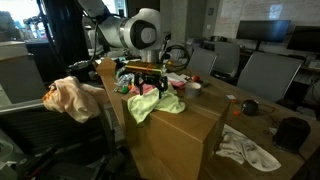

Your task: Hang the peach and yellow shirts on the back of the chair

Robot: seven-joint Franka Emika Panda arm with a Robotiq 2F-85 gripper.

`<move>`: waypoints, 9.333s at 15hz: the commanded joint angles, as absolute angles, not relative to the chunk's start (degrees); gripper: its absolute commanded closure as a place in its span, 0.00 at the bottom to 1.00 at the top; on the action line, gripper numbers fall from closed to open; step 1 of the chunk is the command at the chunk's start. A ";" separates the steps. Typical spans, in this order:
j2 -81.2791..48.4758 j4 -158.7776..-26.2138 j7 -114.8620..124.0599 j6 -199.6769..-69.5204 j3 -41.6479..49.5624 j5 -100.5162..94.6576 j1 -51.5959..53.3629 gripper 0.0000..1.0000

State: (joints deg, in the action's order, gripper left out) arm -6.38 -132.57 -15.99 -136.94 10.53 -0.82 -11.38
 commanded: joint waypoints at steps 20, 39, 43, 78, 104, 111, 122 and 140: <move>-13.36 -129.48 -14.23 -147.77 11.13 -0.83 -14.22 0.49; 11.44 -129.67 -13.45 -133.31 10.51 -16.28 -11.56 0.96; 17.41 -126.59 -13.41 -126.16 8.43 -16.83 -10.12 0.96; 23.92 -118.75 -46.18 -78.96 1.90 -2.51 11.23 0.96; 30.05 -136.38 -42.90 -101.11 -8.59 -1.05 16.58 0.97; 30.27 -140.04 -40.46 -107.69 -9.33 -1.69 18.31 0.97; 25.32 -140.52 -38.26 -118.74 -6.30 -1.22 16.85 0.97; 21.52 -145.93 -31.98 -124.58 -5.28 -10.56 12.29 0.97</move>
